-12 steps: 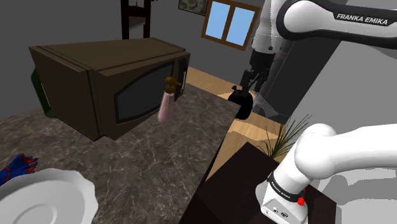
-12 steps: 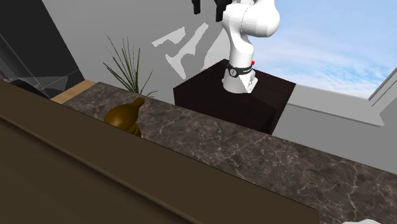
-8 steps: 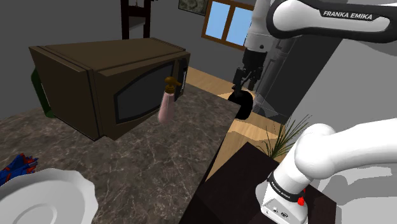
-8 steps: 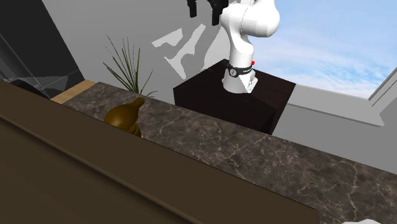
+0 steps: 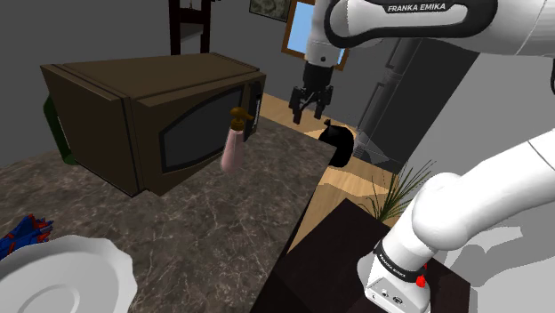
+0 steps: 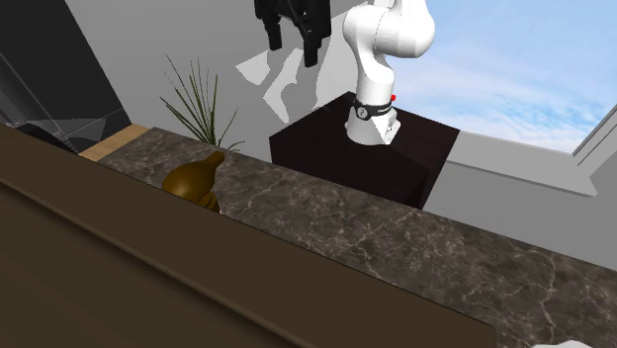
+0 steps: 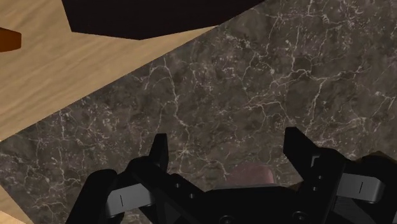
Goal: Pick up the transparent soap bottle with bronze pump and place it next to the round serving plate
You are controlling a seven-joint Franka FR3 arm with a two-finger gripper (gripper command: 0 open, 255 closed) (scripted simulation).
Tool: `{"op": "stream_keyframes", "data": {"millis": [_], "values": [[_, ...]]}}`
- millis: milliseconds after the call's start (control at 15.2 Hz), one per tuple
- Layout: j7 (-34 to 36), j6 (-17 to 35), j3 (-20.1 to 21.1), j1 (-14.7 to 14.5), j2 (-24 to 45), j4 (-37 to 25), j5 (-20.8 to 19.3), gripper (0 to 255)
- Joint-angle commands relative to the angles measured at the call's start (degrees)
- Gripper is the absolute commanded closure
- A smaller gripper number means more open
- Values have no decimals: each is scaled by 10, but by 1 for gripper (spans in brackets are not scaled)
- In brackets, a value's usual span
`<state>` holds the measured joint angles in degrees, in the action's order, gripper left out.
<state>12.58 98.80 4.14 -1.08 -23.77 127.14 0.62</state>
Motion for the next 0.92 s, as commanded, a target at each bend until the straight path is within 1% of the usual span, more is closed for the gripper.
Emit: {"op": "stream_keyframes", "data": {"millis": [0,462,858], "values": [[7,19,3,1,47,-31,0,0],[38,40,15,-1,203,-172,-2,0],[62,28,20,-8,341,-328,-10,0]]}}
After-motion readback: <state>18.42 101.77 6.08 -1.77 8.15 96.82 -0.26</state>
